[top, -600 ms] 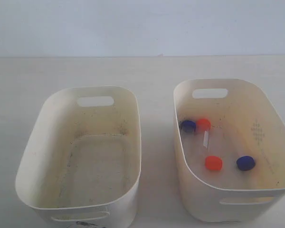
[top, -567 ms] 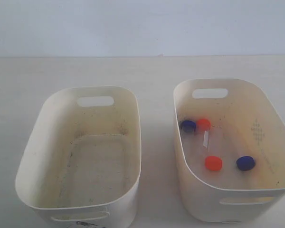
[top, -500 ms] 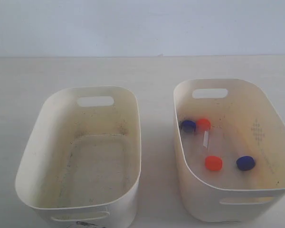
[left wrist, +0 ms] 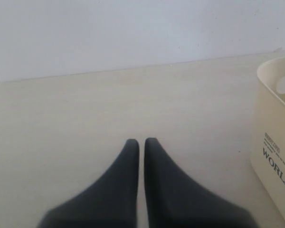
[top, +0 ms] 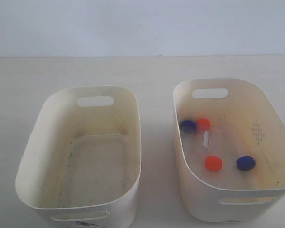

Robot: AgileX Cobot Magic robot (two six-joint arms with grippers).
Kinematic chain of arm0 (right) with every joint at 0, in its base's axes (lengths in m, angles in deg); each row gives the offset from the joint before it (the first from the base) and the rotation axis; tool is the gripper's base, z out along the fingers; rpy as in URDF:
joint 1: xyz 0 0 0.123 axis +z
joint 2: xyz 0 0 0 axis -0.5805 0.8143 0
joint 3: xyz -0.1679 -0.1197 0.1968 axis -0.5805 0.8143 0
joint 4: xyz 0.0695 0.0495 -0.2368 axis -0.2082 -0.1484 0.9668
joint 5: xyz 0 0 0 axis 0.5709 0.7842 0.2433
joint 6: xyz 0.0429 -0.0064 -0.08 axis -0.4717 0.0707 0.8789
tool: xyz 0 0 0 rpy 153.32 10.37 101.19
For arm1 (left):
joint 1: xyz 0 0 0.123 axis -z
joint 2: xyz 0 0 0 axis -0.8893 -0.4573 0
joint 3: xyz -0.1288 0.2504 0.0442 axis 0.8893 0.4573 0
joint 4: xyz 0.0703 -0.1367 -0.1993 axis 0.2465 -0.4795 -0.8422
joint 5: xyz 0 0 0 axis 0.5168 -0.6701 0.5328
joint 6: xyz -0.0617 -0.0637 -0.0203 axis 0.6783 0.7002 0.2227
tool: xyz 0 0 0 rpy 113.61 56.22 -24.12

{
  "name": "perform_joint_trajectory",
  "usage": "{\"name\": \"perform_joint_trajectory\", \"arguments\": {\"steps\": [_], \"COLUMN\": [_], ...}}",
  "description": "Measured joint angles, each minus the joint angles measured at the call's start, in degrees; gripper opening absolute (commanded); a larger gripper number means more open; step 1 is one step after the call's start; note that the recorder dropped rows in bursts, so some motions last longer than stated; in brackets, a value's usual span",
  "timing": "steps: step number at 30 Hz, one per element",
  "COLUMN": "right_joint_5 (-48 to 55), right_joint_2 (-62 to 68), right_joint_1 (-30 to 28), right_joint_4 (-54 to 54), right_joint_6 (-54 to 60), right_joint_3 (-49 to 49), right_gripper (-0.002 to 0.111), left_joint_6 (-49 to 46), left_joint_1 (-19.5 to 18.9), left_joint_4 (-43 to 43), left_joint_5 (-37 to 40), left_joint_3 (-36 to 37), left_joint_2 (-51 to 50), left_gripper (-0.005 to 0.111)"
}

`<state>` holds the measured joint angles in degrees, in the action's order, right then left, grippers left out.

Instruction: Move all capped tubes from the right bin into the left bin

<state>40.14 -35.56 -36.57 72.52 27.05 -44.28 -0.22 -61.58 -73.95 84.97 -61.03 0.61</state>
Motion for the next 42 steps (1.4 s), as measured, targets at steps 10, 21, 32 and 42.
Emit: {"name": "perform_joint_trajectory", "arguments": {"steps": [10, 21, 32, 42], "right_joint_5": [-17.56, 1.64, 14.37, 21.65], "right_joint_2": [0.0, 16.57, 28.46, 46.43], "right_joint_1": [0.0, 0.0, 0.15, 6.91], "right_joint_4": [0.0, 0.1, -3.63, -13.71], "right_joint_6": [0.0, 0.27, 4.67, 21.83], "right_joint_3": [0.0, -23.13, -37.03, -60.74], "right_gripper": [0.0, 0.0, 0.002, 0.036], "left_joint_6": [0.0, 0.0, 0.0, 0.0], "left_joint_1": [0.0, 0.0, 0.0, 0.0], "left_joint_4": [0.0, 0.0, 0.0, 0.0], "left_joint_5": [0.0, 0.0, 0.0, 0.0], "left_joint_3": [0.0, 0.0, 0.0, 0.0], "left_joint_2": [0.0, 0.0, 0.0, 0.0], "left_gripper": [0.004, 0.004, 0.004, 0.004]}}
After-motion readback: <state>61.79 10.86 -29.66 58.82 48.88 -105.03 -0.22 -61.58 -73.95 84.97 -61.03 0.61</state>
